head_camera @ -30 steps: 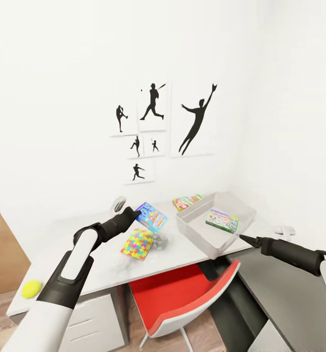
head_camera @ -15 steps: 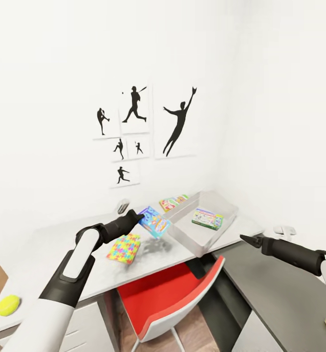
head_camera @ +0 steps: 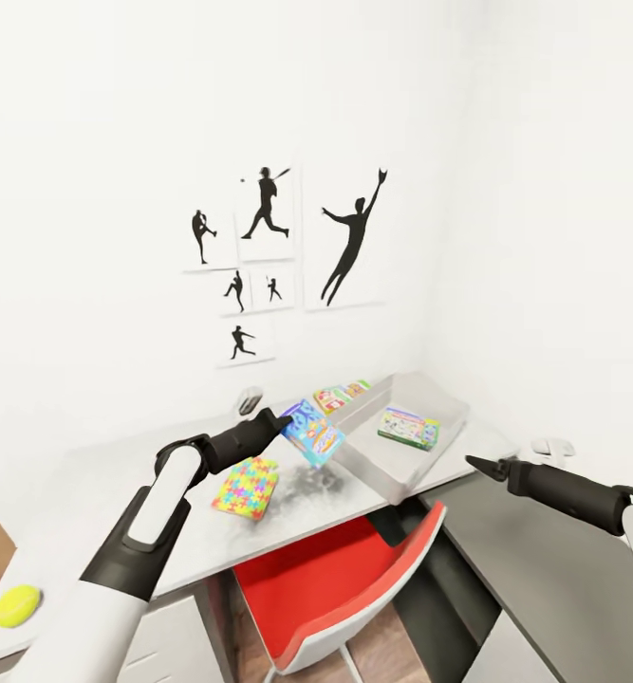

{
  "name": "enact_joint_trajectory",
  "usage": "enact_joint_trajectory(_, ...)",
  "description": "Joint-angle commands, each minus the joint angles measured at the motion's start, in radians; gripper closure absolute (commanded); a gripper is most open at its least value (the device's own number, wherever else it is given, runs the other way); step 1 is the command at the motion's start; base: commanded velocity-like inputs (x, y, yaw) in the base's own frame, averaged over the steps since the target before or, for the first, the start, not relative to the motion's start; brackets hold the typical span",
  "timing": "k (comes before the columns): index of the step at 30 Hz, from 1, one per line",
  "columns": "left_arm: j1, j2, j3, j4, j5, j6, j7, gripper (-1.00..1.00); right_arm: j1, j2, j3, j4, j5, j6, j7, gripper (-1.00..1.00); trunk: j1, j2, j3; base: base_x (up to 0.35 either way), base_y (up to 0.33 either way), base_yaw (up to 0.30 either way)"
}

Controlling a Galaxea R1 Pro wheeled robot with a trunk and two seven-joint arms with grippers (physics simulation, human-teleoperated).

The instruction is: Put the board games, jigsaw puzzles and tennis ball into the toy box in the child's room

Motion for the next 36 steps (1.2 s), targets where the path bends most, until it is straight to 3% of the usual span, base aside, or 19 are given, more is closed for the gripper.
enact_joint_trajectory(1,-0.001,0.0,0.0,-0.001,0.01,0.002,0.009,1.0,-0.001,0.0,-0.001,-0.001,0.002,0.005,0.005,-1.0,0.001,-0.002,-0.002,0.089,0.123,-0.008)
enact_joint_trajectory(10,-0.002,-0.001,-0.011,-0.015,0.017,0.005,-0.004,1.0,-0.001,0.002,-0.001,-0.001,0.002,0.003,0.004,-1.0,0.001,-0.002,-0.002,0.031,0.042,-0.148)
enact_joint_trajectory(18,-0.018,-0.006,0.004,-0.053,0.034,0.039,0.005,1.0,-0.001,0.002,-0.002,-0.001,0.002,0.005,0.003,-1.0,0.001,-0.002,-0.002,0.005,0.007,-0.13)
enact_joint_trajectory(21,-0.033,-0.006,0.018,-0.047,0.059,0.046,0.012,1.0,-0.002,0.001,-0.007,-0.001,0.002,0.006,0.003,-1.0,0.001,-0.002,-0.002,0.002,0.002,-0.046)
enact_joint_trajectory(25,-0.066,-0.007,0.036,-0.021,0.132,0.053,0.058,1.0,-0.003,0.001,-0.04,0.0,0.001,0.009,0.002,-1.0,0.001,-0.002,-0.002,0.001,0.001,-0.041)
enact_joint_trajectory(26,-0.066,-0.007,0.036,-0.021,0.132,0.053,0.058,1.0,-0.003,0.001,-0.04,0.0,0.001,0.009,0.002,-1.0,0.001,-0.002,-0.002,0.001,0.001,-0.065)
enact_joint_trajectory(30,-0.121,-0.008,0.042,0.021,0.203,0.056,0.137,1.0,-0.003,0.001,-0.059,0.001,0.001,0.012,0.002,-1.0,0.001,-0.002,-0.002,0.0,0.001,-0.152)
enact_joint_trajectory(31,-0.121,-0.008,0.042,0.021,0.203,0.056,0.137,1.0,-0.003,0.001,-0.059,0.001,0.001,0.012,0.002,-1.0,0.001,-0.002,-0.002,0.0,0.0,-0.192)
enact_joint_trajectory(36,-0.191,-0.001,0.046,0.092,0.281,0.058,0.222,1.0,-0.004,0.0,-0.068,0.001,0.001,0.013,0.002,-1.0,0.001,-0.002,-0.002,0.0,0.0,-0.234)
